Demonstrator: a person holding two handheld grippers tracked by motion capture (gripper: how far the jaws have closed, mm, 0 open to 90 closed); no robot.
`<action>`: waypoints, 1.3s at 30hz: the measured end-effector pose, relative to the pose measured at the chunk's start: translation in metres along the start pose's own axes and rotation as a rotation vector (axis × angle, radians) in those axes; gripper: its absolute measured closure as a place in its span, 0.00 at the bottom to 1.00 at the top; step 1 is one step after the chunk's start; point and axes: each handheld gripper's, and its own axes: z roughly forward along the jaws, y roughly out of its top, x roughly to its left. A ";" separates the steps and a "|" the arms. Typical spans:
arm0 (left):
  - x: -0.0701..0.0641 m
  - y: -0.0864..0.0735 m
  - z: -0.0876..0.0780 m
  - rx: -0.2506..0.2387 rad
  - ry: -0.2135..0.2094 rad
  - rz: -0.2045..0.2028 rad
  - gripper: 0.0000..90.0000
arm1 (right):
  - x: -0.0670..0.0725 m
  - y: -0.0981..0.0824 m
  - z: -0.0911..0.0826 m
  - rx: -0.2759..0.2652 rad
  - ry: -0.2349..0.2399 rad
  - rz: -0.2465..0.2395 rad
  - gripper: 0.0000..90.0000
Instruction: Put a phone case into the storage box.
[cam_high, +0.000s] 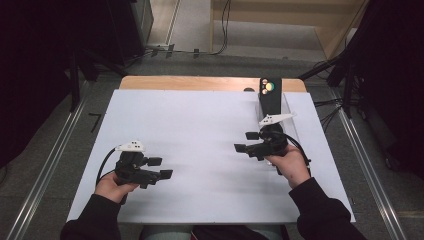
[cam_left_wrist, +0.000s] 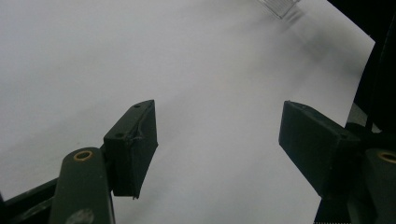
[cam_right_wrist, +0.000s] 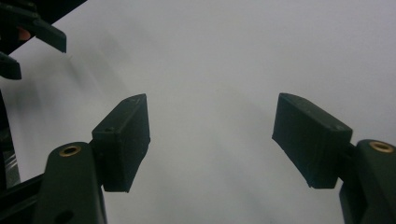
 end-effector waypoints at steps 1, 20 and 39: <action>0.000 -0.001 0.000 0.000 0.002 -0.001 0.31 | 0.001 -0.002 -0.001 0.000 0.005 -0.004 0.28; -0.009 -0.006 0.002 0.012 -0.020 0.025 0.31 | 0.013 -0.039 -0.020 0.036 0.040 -0.047 0.27; -0.013 -0.014 -0.001 0.008 -0.030 0.025 0.31 | 0.010 -0.074 -0.038 0.080 0.027 -0.051 0.25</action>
